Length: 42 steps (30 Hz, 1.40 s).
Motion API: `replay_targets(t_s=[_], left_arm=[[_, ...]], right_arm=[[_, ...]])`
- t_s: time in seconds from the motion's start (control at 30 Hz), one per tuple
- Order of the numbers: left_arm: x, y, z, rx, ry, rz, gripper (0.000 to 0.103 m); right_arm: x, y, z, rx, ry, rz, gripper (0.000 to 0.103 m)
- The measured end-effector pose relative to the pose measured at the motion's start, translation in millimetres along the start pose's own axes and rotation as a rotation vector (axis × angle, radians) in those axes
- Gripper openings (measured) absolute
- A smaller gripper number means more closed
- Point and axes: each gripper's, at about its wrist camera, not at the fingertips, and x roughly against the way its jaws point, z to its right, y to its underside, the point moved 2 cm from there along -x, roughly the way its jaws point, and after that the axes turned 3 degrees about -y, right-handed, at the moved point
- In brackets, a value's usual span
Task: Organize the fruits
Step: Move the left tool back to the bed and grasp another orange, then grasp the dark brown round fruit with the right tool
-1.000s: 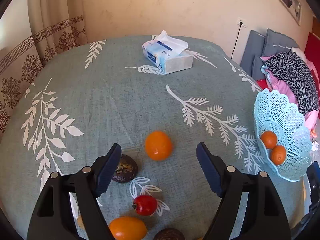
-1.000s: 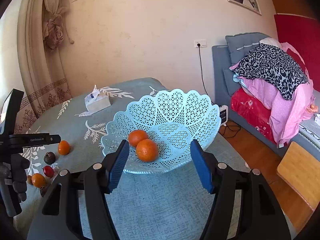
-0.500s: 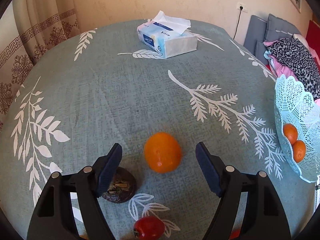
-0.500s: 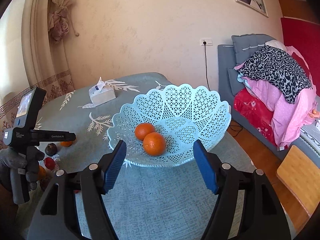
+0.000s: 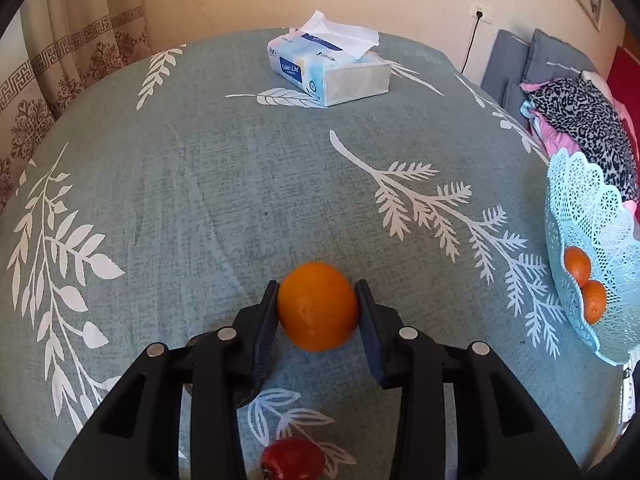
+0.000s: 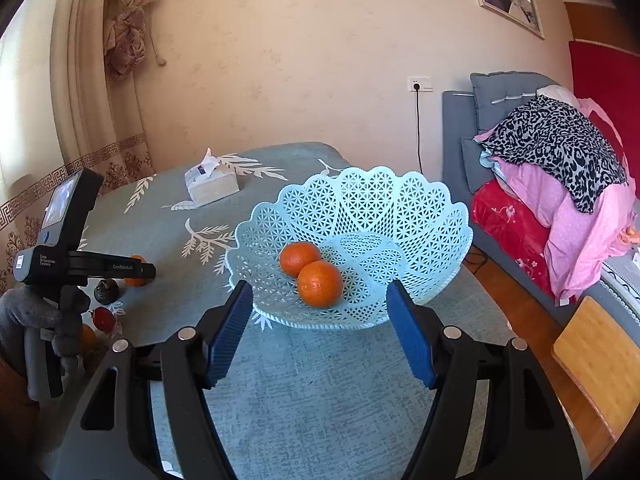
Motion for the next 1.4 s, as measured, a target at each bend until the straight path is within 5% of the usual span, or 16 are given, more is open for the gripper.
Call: replay_targets(t_s=[0.4,0.7,1.03,1.4], left_arm=[[70,-3,-33,0.059,0.016,0.139,0.038],[111,11,-66,0.094,-0.044,0.245,0.038],[132,34,-110,0.157,-0.063,0.292,0.038],[134,50,-141,0.185,-0.104,0.309,0.038]], right_arm=[[-6,1,-41,0.055,-0.125,-0.079,0.071],[-35,-7,-105,0.066,-0.355,-0.247,0.071],[-78,-9,-186,0.155,-0.502,-0.411,0.071],[-141,-6,-254,0.267,-0.459,-0.518,0.07]])
